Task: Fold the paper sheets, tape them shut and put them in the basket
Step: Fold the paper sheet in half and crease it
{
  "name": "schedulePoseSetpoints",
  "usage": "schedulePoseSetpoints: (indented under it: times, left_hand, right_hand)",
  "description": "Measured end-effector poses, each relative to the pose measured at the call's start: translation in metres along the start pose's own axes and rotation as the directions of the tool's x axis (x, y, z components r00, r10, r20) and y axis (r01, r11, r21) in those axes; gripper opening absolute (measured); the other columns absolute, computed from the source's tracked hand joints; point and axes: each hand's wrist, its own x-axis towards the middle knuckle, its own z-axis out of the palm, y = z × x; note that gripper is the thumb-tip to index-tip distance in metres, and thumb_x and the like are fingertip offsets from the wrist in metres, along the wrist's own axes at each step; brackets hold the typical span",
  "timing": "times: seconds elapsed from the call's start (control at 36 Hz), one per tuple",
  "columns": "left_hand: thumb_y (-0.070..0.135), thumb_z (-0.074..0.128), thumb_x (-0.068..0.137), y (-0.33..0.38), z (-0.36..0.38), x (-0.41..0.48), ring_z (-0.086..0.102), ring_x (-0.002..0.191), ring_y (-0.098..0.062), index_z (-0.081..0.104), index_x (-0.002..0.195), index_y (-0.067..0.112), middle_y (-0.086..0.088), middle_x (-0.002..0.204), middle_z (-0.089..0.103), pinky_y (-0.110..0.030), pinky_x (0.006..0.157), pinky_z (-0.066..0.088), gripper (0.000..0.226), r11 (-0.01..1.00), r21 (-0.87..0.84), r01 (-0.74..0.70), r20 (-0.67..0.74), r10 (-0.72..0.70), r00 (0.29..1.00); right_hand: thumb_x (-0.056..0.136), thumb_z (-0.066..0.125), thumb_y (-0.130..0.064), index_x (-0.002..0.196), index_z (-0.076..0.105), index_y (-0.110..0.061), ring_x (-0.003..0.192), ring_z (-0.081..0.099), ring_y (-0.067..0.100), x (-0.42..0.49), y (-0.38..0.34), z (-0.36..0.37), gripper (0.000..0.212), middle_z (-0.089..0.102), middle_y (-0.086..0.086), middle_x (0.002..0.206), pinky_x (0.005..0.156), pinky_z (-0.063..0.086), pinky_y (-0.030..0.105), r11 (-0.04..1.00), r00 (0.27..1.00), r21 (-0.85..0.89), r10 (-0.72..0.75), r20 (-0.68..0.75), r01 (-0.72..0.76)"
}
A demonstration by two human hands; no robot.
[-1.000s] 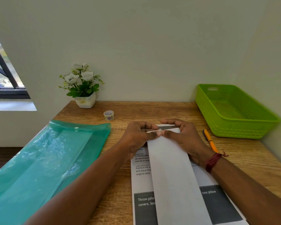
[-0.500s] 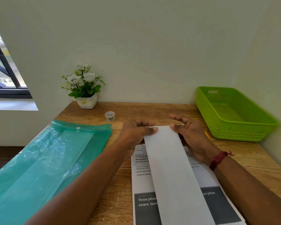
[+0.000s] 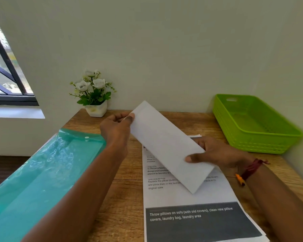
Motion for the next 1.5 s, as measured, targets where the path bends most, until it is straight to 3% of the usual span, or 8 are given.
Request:
schedulePoseSetpoints:
  times: [0.14,0.31,0.5,0.64,0.86,1.17,1.31,1.5]
  left_hand:
    - [0.012,0.078,0.083,0.008,-0.002,0.002,0.069,0.090,-0.015,0.069,0.094,0.020,0.000,0.093,0.070,-0.039,0.086,0.060,0.017,0.987,-0.048,-0.154,-0.057,0.151,0.987]
    - [0.007,0.073,0.086,0.013,-0.006,0.009,0.067,0.089,-0.010,0.065,0.111,0.033,0.008,0.095,0.066,-0.027,0.082,0.059,0.037,0.919,0.104,-0.380,0.087,0.373,0.924]
    - [0.013,0.075,0.084,0.015,-0.020,0.016,0.062,0.077,0.001,0.068,0.084,0.029,0.016,0.079,0.066,-0.015,0.069,0.048,0.017,0.658,0.481,-0.579,0.364,0.451,0.815]
    - [0.009,0.081,0.076,0.012,-0.030,0.027,0.060,0.083,-0.003,0.073,0.083,0.027,0.014,0.086,0.068,-0.018,0.076,0.043,0.021,0.325,0.638,-0.698,0.656,0.244,0.714]
    - [0.009,0.081,0.071,0.015,-0.036,0.030,0.061,0.102,-0.009,0.065,0.073,0.028,0.012,0.098,0.070,-0.038,0.102,0.043,0.025,0.272,0.585,-0.764,0.779,0.071,0.623]
    - [0.011,0.078,0.078,0.025,-0.036,0.025,0.053,0.122,-0.011,0.064,0.081,0.033,0.010,0.121,0.065,-0.031,0.105,0.037,0.027,0.145,0.631,-0.762,0.771,-0.227,0.596]
    - [0.014,0.076,0.082,0.029,-0.034,0.020,0.048,0.127,-0.013,0.068,0.112,0.033,0.009,0.135,0.057,-0.022,0.098,0.034,0.036,0.072,0.621,-0.780,0.753,-0.331,0.569]
    - [0.048,0.074,0.081,0.035,-0.030,0.005,0.034,0.138,-0.014,0.042,0.144,0.035,0.008,0.152,0.037,-0.032,0.112,0.029,0.072,-0.001,0.605,-0.797,0.645,-0.586,0.491]
  right_hand:
    - [0.085,0.073,-0.011,0.095,0.072,-0.011,0.078,0.072,0.019,0.002,0.001,-0.010,0.010,0.077,0.003,0.085,0.061,0.058,0.030,0.990,0.946,-0.023,-0.139,-0.294,0.138]
    - [0.081,0.078,-0.017,0.079,0.074,-0.022,0.061,0.066,0.005,0.012,0.011,-0.011,0.007,0.073,-0.009,0.069,0.052,0.048,0.019,0.926,0.694,-0.274,-0.375,-0.614,0.259]
    - [0.073,0.083,-0.003,0.082,0.076,-0.012,0.071,0.066,0.015,0.019,0.026,-0.022,0.014,0.069,-0.006,0.079,0.067,0.052,0.026,0.713,0.418,-0.681,-0.676,-0.606,0.166]
    - [0.062,0.080,0.009,0.076,0.069,-0.017,0.080,0.061,0.005,0.019,0.032,-0.023,0.032,0.065,-0.011,0.087,0.074,0.040,0.003,0.721,0.575,-0.679,-0.617,-0.537,0.139]
    - [0.078,0.066,-0.011,0.085,0.042,-0.042,0.093,0.067,0.028,0.016,0.034,-0.020,0.039,0.069,-0.007,0.103,0.077,0.052,0.045,0.683,0.840,-0.729,-0.420,-0.345,0.042]
    - [0.086,0.053,-0.012,0.101,0.038,-0.046,0.087,0.059,0.021,0.017,0.032,-0.017,0.040,0.066,0.003,0.104,0.077,0.048,0.045,0.653,0.952,-0.756,-0.202,-0.228,-0.043]
    - [0.097,0.051,-0.022,0.147,0.032,-0.029,0.113,0.054,0.025,0.018,0.030,-0.013,0.054,0.057,0.007,0.131,0.084,0.042,0.031,0.562,0.982,-0.818,-0.046,-0.182,-0.125]
    - [0.091,0.050,-0.062,0.154,0.023,-0.023,0.147,0.022,0.016,0.011,0.016,-0.001,0.079,0.020,-0.002,0.162,0.118,0.021,0.029,0.537,0.993,-0.836,0.021,-0.120,-0.112]
